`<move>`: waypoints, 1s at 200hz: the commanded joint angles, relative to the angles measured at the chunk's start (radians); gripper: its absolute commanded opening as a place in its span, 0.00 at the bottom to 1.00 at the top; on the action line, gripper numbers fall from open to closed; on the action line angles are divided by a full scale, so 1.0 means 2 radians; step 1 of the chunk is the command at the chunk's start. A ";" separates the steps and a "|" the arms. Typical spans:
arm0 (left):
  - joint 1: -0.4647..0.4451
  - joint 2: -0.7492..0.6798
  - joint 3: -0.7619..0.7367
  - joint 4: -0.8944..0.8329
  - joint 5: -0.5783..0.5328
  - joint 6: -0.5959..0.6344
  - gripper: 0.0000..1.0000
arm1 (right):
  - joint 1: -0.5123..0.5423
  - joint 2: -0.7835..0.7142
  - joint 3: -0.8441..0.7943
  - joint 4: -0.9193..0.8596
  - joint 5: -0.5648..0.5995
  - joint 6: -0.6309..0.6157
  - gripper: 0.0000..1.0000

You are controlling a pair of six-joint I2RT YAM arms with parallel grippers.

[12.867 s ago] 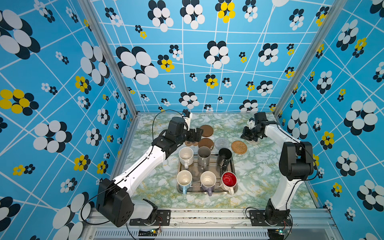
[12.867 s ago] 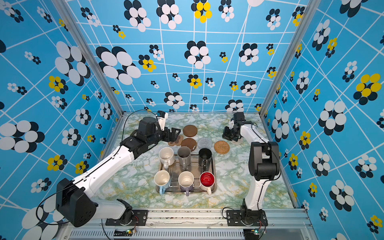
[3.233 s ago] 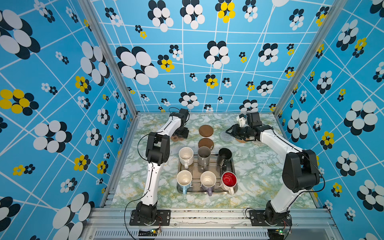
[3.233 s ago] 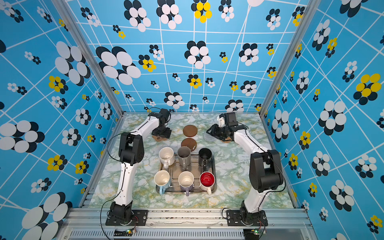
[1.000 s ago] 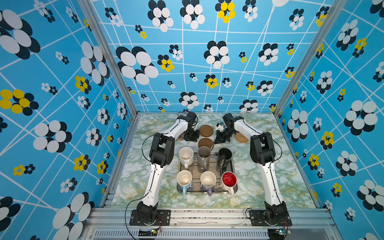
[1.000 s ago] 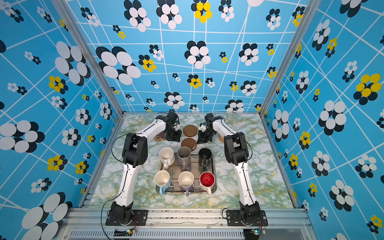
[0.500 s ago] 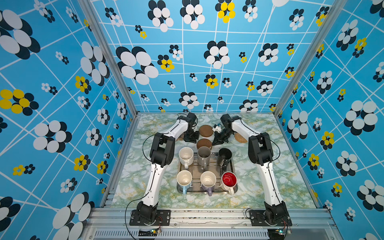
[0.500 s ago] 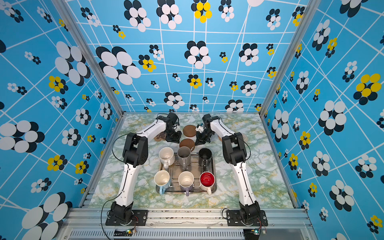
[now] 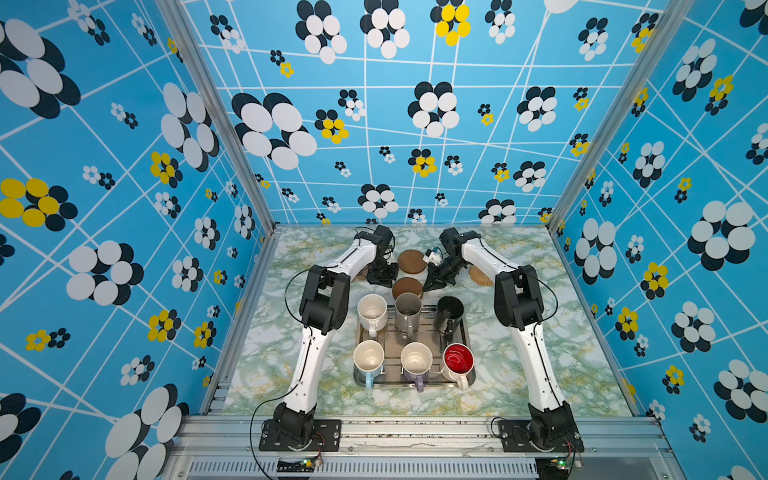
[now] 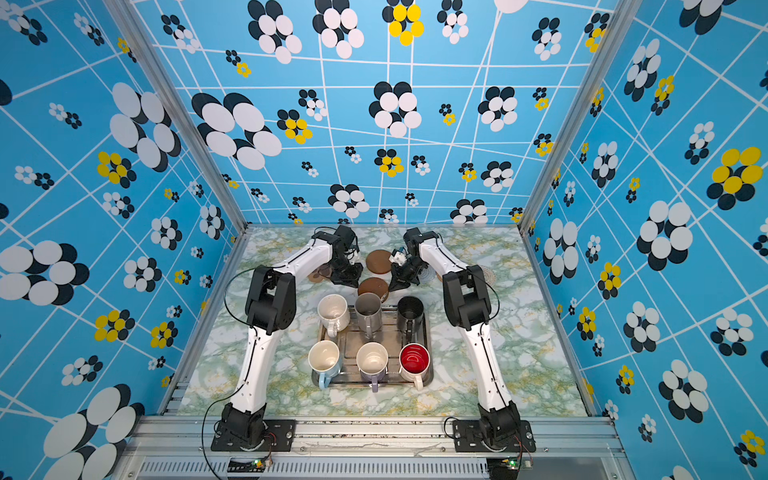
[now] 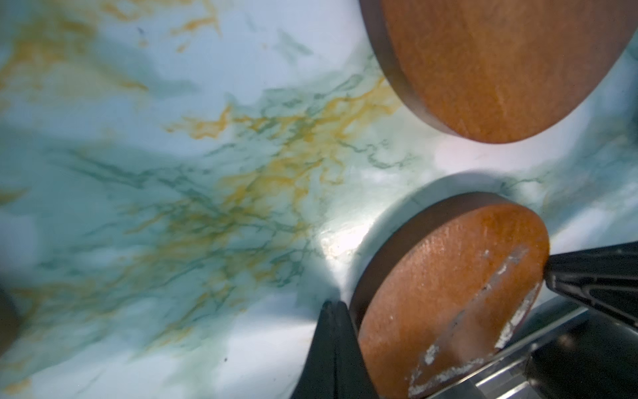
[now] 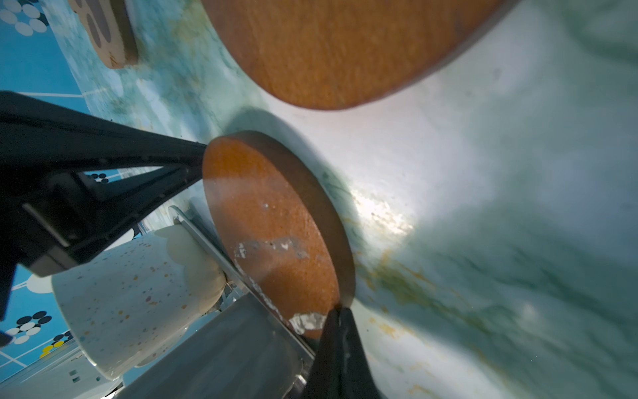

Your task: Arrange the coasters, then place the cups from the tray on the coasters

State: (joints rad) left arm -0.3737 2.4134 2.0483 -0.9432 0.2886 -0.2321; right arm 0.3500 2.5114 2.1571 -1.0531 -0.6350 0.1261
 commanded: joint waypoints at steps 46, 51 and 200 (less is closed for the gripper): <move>0.003 0.017 -0.013 -0.030 -0.003 0.016 0.00 | 0.005 0.017 0.008 -0.036 0.042 -0.022 0.00; 0.003 0.017 -0.014 -0.030 -0.002 0.016 0.00 | 0.005 0.018 0.008 -0.036 0.040 -0.022 0.00; 0.001 0.011 -0.029 -0.028 0.000 0.019 0.00 | 0.002 0.000 -0.004 -0.030 0.048 -0.025 0.00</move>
State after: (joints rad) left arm -0.3706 2.4115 2.0361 -0.9398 0.3004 -0.2157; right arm 0.3534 2.5130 2.1666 -1.0756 -0.6083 0.0887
